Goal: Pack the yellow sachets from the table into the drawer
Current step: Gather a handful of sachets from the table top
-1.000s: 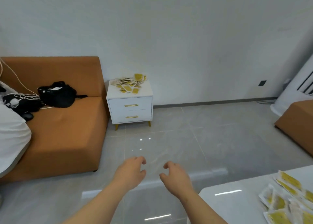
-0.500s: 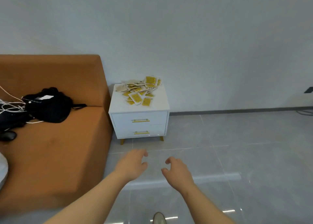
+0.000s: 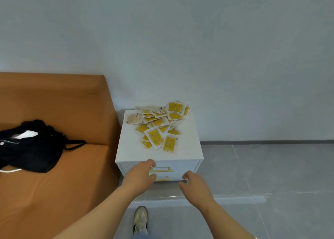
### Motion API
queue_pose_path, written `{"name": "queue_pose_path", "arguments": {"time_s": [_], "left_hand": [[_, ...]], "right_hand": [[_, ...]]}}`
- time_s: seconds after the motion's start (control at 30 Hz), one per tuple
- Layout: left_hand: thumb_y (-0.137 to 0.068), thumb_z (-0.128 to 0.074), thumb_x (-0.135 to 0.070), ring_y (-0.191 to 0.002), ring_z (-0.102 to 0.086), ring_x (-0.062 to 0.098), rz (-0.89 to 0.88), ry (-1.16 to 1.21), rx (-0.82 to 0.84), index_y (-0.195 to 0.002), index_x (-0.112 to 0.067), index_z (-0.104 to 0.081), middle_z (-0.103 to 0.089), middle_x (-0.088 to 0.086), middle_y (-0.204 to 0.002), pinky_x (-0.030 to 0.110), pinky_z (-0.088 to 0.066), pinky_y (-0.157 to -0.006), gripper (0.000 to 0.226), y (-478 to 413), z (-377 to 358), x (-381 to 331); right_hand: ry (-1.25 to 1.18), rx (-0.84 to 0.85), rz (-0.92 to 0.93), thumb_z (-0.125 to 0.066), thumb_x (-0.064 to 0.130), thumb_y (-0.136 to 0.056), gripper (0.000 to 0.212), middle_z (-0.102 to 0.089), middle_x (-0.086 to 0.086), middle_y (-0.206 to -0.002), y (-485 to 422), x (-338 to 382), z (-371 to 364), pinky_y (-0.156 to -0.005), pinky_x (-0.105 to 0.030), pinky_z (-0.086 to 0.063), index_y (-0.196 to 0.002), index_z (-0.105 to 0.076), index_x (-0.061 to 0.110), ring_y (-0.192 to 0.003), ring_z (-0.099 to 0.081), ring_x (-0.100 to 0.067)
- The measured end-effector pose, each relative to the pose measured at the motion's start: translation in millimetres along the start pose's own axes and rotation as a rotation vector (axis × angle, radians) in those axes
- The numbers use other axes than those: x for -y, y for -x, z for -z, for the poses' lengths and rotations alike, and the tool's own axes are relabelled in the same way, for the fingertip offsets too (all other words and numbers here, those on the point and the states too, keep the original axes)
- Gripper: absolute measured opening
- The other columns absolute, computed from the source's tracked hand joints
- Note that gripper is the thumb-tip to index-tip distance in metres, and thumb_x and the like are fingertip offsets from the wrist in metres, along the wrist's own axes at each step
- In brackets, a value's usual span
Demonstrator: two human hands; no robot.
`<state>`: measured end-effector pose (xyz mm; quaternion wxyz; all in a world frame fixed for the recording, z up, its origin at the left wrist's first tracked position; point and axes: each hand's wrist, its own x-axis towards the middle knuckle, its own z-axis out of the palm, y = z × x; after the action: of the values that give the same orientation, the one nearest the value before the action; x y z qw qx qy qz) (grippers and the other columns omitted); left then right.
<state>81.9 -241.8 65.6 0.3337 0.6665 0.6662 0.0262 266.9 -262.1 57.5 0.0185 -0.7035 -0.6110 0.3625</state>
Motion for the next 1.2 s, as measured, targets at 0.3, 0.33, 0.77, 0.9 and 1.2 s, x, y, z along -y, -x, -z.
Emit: {"name": "queue_pose_path", "arguments": {"time_s": [0.3,0.33,0.77,0.9,1.2], "left_hand": [[-0.093,-0.050,-0.030,-0.113,-0.051,0.016,0.082,0.053,0.126,-0.126,-0.023,-0.046,-0.051,0.001,-0.128,0.027,-0.042,-0.092,0.034,-149,74,24],[-0.093,-0.050,-0.030,-0.111,-0.051,0.016,0.102,0.072,0.136,-0.126,-0.023,-0.046,-0.051,0.001,-0.127,0.027,-0.043,-0.091,0.034,-163,79,26],[-0.092,-0.051,-0.025,-0.093,-0.053,0.015,0.363,0.255,0.139,-0.119,-0.020,-0.049,-0.053,-0.002,-0.112,0.026,-0.048,-0.078,0.027,-320,86,32],[-0.093,-0.049,-0.022,-0.107,-0.054,0.016,0.333,0.223,0.119,-0.122,-0.021,-0.049,-0.055,-0.002,-0.122,0.024,-0.043,-0.083,0.029,-362,85,30],[-0.093,-0.051,-0.035,-0.143,-0.018,0.016,0.205,0.195,0.131,-0.142,-0.031,-0.032,-0.023,-0.007,-0.153,0.033,-0.025,-0.113,0.053,-443,66,37]], "right_hand": [[0.030,0.122,-0.051,-0.043,0.032,-0.094,0.032,-0.046,-0.001,-0.130,-137,53,27,-0.093,-0.030,-0.040,-0.124,-0.046,0.021,-0.117,-0.047,-0.020],[0.012,0.136,-0.065,-0.044,0.032,-0.094,0.032,-0.046,-0.002,-0.129,-153,55,29,-0.093,-0.030,-0.041,-0.123,-0.046,0.021,-0.115,-0.048,-0.019],[-0.029,0.193,-0.086,-0.046,0.028,-0.094,0.040,-0.046,-0.007,-0.133,-355,61,97,-0.093,-0.031,-0.043,-0.133,-0.043,0.020,-0.118,-0.050,-0.023],[-0.364,0.118,-0.258,-0.052,0.021,-0.092,0.037,-0.053,-0.008,-0.120,-412,62,114,-0.078,-0.027,-0.038,-0.129,-0.049,0.014,-0.098,-0.053,-0.021],[-0.936,-0.041,-0.610,-0.072,0.020,-0.081,0.091,-0.025,-0.011,-0.152,-503,35,102,-0.107,-0.046,-0.029,-0.149,-0.012,0.017,-0.137,-0.030,-0.031]]}}
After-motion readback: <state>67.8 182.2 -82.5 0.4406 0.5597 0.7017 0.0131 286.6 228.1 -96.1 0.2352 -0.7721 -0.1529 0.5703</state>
